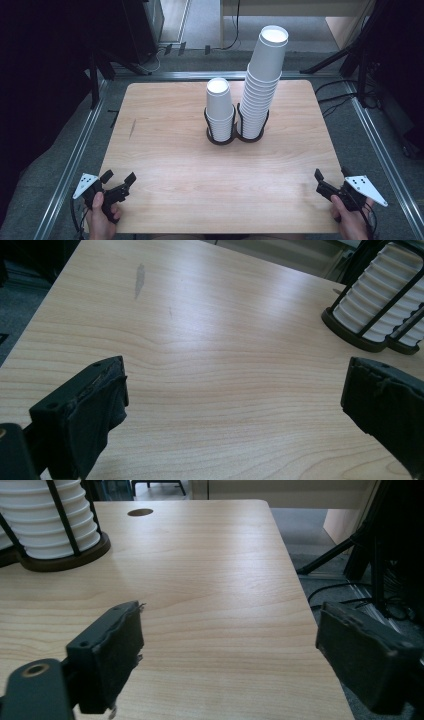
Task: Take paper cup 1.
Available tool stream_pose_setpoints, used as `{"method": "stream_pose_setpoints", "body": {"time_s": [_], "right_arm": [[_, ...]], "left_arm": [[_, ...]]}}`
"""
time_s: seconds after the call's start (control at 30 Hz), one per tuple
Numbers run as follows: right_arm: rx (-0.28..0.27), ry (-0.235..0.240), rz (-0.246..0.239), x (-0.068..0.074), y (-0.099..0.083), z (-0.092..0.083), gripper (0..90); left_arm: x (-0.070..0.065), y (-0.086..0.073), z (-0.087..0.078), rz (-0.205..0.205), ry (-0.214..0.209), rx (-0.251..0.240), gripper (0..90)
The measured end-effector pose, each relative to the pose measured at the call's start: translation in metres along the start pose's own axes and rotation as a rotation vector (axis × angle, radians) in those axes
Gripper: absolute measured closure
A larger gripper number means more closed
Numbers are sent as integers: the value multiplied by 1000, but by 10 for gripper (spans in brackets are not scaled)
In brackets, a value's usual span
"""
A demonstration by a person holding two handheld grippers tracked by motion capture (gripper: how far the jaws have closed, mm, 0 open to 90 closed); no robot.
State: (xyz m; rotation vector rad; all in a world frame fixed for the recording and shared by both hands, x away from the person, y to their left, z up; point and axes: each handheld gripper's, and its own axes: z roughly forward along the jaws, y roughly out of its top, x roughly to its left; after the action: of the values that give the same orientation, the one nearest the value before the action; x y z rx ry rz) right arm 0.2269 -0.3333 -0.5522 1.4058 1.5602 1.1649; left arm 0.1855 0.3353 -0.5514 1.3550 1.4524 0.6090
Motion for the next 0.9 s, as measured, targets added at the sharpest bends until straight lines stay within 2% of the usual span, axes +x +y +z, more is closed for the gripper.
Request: {"method": "stream_pose_setpoints", "body": {"time_s": [0.1,0.27,0.37,0.5,0.57,0.67,0.73,0.9], "right_arm": [[0,9,-5,0,0,-1,50],[1,22,36,-4,3,-3,28],[-2,19,42,-4,7,-3,28],[-17,27,29,5,19,-4,20],[-27,44,39,10,27,-5,14],[-38,74,47,18,38,-6,14],[-42,104,30,22,44,-7,10],[-39,130,27,30,56,-8,9]], "left_arm": [[1,1,1,-10,-3,4,0],[-1,2,4,-13,-13,7,0],[-4,3,8,-15,-21,5,0],[-13,2,13,28,-23,19,0],[-16,2,14,47,-26,24,0],[-18,2,16,46,-31,24,0],[-20,3,19,47,-39,25,0],[-24,3,23,70,-44,29,0]]}}
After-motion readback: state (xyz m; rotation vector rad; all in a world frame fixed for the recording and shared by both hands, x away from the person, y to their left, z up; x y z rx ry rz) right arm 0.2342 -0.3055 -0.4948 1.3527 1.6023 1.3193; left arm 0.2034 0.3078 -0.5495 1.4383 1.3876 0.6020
